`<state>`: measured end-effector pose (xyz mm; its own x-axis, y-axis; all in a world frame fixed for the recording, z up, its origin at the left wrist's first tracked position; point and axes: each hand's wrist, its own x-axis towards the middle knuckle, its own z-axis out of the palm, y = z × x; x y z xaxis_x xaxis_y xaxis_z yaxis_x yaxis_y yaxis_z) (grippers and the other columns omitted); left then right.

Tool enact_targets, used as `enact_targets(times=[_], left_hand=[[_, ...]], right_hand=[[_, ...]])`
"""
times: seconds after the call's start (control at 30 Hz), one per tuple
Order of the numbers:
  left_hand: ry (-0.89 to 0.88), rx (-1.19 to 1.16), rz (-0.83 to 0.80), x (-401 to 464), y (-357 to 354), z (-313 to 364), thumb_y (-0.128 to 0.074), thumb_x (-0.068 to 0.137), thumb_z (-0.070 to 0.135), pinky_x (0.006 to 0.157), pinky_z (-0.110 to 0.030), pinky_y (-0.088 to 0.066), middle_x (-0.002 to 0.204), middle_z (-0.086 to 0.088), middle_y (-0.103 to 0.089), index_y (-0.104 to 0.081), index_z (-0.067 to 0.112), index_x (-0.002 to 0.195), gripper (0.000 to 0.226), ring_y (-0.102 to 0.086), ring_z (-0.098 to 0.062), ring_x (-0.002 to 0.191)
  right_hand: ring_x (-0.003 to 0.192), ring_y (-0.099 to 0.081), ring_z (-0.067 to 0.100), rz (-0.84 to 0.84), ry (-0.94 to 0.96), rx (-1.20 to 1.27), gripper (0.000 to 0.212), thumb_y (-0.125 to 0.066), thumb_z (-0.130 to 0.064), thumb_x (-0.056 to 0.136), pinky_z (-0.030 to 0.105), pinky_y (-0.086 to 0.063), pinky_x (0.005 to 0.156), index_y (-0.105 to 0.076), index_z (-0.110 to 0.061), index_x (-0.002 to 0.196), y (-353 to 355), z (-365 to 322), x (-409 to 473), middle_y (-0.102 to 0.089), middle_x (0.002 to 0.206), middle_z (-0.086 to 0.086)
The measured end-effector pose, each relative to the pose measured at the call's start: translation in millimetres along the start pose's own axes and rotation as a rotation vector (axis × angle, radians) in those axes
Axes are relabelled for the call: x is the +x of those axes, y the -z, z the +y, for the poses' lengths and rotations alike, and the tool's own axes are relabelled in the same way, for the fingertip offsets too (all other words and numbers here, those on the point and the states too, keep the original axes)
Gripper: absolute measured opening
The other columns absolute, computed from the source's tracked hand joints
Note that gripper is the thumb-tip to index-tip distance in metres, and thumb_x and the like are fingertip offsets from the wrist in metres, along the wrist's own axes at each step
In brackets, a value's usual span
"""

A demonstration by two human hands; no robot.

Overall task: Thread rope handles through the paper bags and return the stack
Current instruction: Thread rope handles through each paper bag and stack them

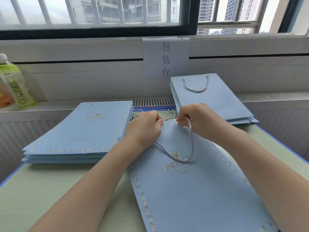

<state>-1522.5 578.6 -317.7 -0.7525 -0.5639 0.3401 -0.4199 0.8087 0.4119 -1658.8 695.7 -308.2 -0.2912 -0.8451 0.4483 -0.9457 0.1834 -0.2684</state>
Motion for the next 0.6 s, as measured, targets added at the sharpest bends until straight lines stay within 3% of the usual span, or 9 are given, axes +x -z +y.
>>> enact_targets(times=[0.17,0.37,0.43,0.5,0.6], left_hand=[[-0.011,-0.146,-0.007,3.1,8.0,-1.8,-0.046,0.097,0.031,0.071,-0.034,-0.043,0.073,0.0,-0.06,-0.059,0.012,0.078,0.029,-0.055,-0.024,0.079],[-0.026,-0.158,-0.163,5.5,9.9,-3.9,-0.064,0.086,0.039,0.063,-0.029,-0.037,0.061,0.011,-0.048,-0.064,0.021,0.075,0.022,-0.043,-0.006,0.058],[-0.016,-0.166,-0.197,6.8,7.2,-4.8,-0.069,0.083,0.035,0.065,-0.034,-0.041,0.063,0.002,-0.055,-0.065,0.012,0.074,0.025,-0.047,-0.014,0.062],[0.002,-0.19,-0.221,7.0,3.5,-4.8,-0.071,0.081,0.036,0.059,-0.033,-0.032,0.064,-0.01,-0.049,-0.064,0.004,0.072,0.035,-0.04,-0.021,0.062],[0.017,-0.21,-0.233,5.2,-0.7,-4.5,-0.069,0.082,0.041,0.059,-0.029,-0.024,0.061,-0.007,-0.04,-0.064,0.005,0.074,0.037,-0.033,-0.02,0.059]], right_hand=[[0.07,-0.058,0.017,0.028,0.046,0.124,0.003,-0.072,-0.002,0.078,0.023,-0.045,0.067,-0.071,-0.006,0.079,0.2,-4.4,-0.7,-0.063,0.073,-0.001],[0.063,-0.049,0.01,-0.076,0.107,0.132,0.005,-0.074,-0.012,0.08,0.012,-0.036,0.061,-0.075,-0.01,0.084,-4.9,-17.4,-2.4,-0.057,0.071,-0.004],[0.064,-0.049,0.006,-0.133,0.087,0.15,0.009,-0.07,-0.009,0.082,0.013,-0.037,0.063,-0.075,-0.01,0.089,-5.6,-19.0,-2.4,-0.057,0.071,-0.009],[0.065,-0.05,0.006,-0.171,0.067,0.171,0.017,-0.064,0.0,0.083,0.021,-0.043,0.068,-0.075,-0.009,0.09,-5.8,-18.4,-2.9,-0.06,0.071,-0.007],[0.066,-0.054,0.013,-0.114,0.029,0.194,0.019,-0.061,0.005,0.081,0.025,-0.045,0.068,-0.073,-0.009,0.089,-4.2,-17.0,-2.4,-0.064,0.071,-0.002]])
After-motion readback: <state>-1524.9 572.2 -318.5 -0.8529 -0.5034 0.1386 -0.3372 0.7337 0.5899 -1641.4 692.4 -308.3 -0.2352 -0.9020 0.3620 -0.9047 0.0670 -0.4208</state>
